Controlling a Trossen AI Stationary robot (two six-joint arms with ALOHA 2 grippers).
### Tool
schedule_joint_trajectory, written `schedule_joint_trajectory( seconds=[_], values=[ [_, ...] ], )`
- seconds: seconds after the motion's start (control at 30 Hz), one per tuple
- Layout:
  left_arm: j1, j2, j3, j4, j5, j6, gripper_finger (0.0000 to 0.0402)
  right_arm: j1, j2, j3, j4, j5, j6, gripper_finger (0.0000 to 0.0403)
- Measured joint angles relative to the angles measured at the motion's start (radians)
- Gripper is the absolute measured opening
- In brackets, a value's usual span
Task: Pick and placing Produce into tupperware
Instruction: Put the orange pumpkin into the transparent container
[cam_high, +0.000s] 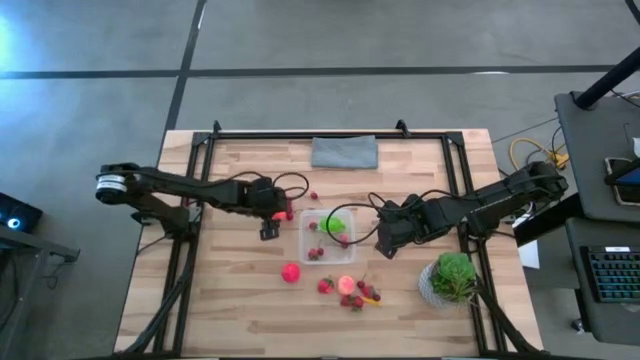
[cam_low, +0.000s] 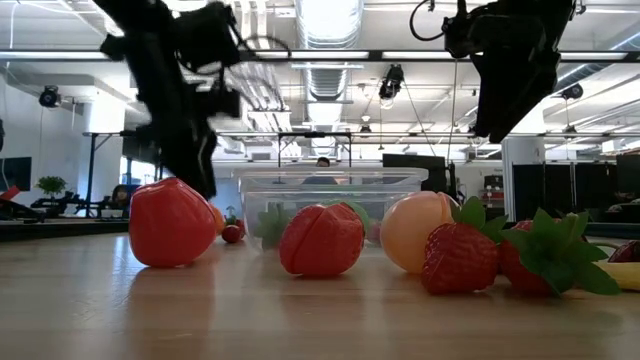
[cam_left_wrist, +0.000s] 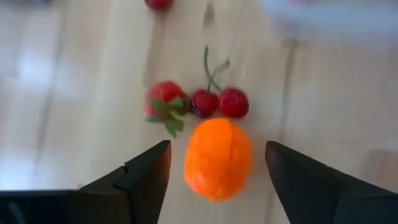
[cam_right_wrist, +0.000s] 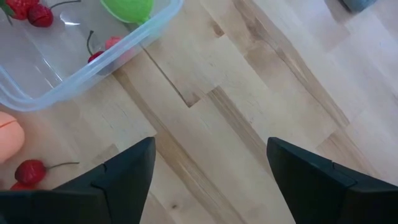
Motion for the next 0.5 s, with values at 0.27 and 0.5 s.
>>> schedule_joint_trajectory(
  seconds=[0.27, 0.5],
  values=[
    [-0.002, -0.115, 0.100, 0.019, 0.073, 0.029, 0.0220, 0.000, 0.000, 0.000, 0.001, -0.024, -0.031, 0.0295],
    [-0.001, -0.079, 0.079, -0.065, -0.058, 0.026, 0.0212, 0.001, 0.000, 0.000, 0.001, -0.035, -0.082, 0.0294]
  ],
)
